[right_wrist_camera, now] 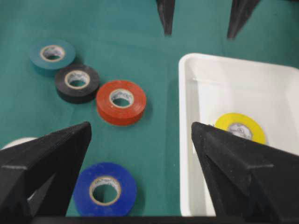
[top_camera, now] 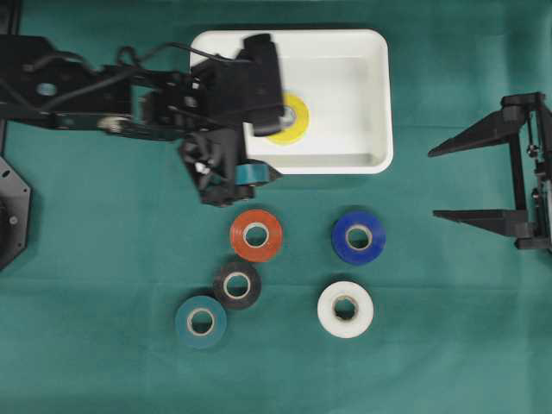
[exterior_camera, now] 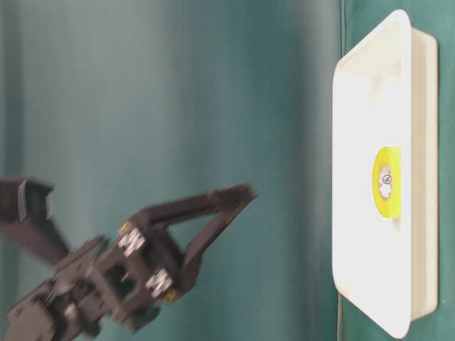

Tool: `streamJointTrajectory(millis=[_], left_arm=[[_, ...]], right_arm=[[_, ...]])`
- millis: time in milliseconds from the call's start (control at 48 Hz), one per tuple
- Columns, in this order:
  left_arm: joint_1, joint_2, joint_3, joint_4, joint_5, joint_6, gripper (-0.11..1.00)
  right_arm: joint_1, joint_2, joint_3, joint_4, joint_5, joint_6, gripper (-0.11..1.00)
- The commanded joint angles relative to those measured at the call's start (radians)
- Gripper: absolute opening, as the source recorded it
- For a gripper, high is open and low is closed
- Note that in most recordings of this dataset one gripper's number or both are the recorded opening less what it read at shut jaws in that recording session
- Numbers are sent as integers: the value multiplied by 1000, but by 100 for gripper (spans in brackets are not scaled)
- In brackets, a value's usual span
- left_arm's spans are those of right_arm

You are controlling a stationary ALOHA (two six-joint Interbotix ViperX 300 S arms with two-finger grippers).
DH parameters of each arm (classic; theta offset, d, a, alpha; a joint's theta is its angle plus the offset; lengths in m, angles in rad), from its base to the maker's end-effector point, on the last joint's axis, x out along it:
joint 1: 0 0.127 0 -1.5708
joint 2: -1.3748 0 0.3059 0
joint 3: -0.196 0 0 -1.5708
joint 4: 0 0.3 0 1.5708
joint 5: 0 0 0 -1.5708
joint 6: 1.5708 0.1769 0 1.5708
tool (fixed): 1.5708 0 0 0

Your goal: Pick up the tape from a random location and place it into the white case.

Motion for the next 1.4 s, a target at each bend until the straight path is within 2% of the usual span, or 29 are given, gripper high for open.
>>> streamJointTrajectory(millis=[0,396,833,1104,1375], left_arm=[[-2,-83,26,-2,-23,0,96],[-3,-428,330,-2,-232,2,96],[-3,-744,561,-2,-261,3,96],[-3,-834,690,-2,-316,3,96],[-3,-857,710,-2,-324,3,96]], right_arm=[[-2,-17,-31,0,9,3,90],[-2,-74,-34,-2,71,-2,90],[-2,-117,6,-3,77,-3,90],[0,-118,26,-2,77,-2,90],[-2,-117,28,-2,77,-2,90]])
